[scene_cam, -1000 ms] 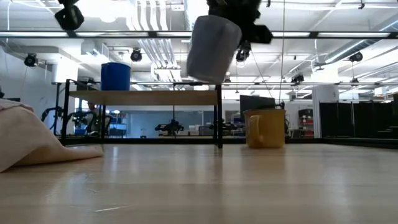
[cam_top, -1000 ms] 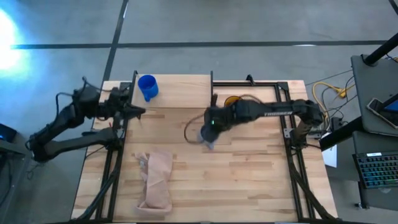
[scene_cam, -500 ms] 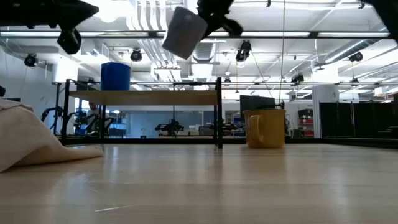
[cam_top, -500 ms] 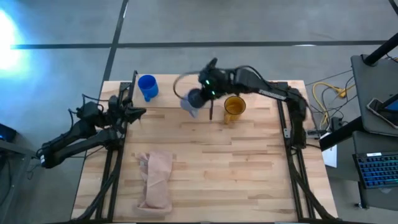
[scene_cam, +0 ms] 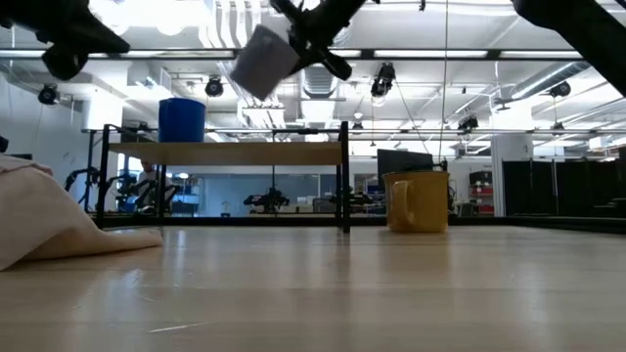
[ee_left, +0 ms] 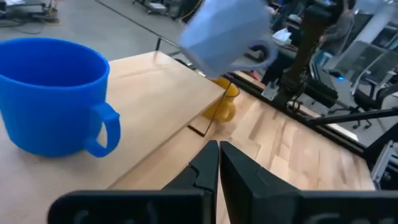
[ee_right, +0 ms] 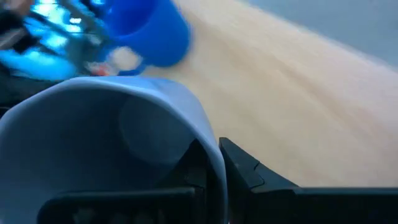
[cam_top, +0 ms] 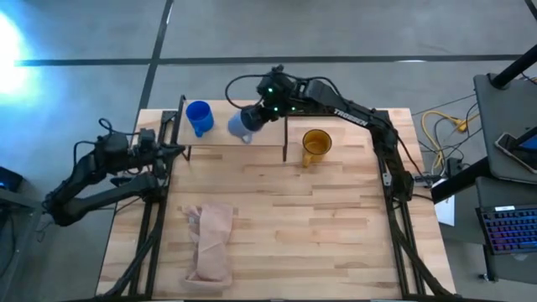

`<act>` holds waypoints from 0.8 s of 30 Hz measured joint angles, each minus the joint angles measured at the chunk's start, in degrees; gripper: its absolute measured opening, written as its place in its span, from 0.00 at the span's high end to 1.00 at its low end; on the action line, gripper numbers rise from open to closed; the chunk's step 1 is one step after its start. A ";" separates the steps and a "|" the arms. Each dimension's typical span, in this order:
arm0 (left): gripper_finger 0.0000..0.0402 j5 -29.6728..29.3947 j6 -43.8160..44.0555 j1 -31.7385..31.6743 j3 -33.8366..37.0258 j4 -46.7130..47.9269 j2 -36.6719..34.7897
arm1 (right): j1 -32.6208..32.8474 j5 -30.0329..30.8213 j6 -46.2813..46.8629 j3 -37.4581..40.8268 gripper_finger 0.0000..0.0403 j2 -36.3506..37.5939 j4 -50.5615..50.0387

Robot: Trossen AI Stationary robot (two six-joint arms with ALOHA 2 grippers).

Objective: Stack small to large cups/mugs on shelf
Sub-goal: Put the light blue mug on the shelf

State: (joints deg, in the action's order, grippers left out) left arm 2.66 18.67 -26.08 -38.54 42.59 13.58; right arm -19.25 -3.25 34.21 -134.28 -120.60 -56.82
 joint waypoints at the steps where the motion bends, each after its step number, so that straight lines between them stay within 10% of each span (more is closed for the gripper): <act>1: 1.00 -0.07 -0.05 0.02 -0.57 0.53 0.64 | 0.25 -0.11 0.02 -0.20 0.97 0.19 -0.08; 24: 1.00 -0.14 -11.20 0.01 -22.69 0.50 30.22 | -3.57 11.11 -4.43 -0.52 0.97 -1.52 -9.36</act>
State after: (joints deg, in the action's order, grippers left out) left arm 2.52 7.47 -26.06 -61.23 43.09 43.80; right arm -22.82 7.87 29.78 -134.80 -122.13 -66.19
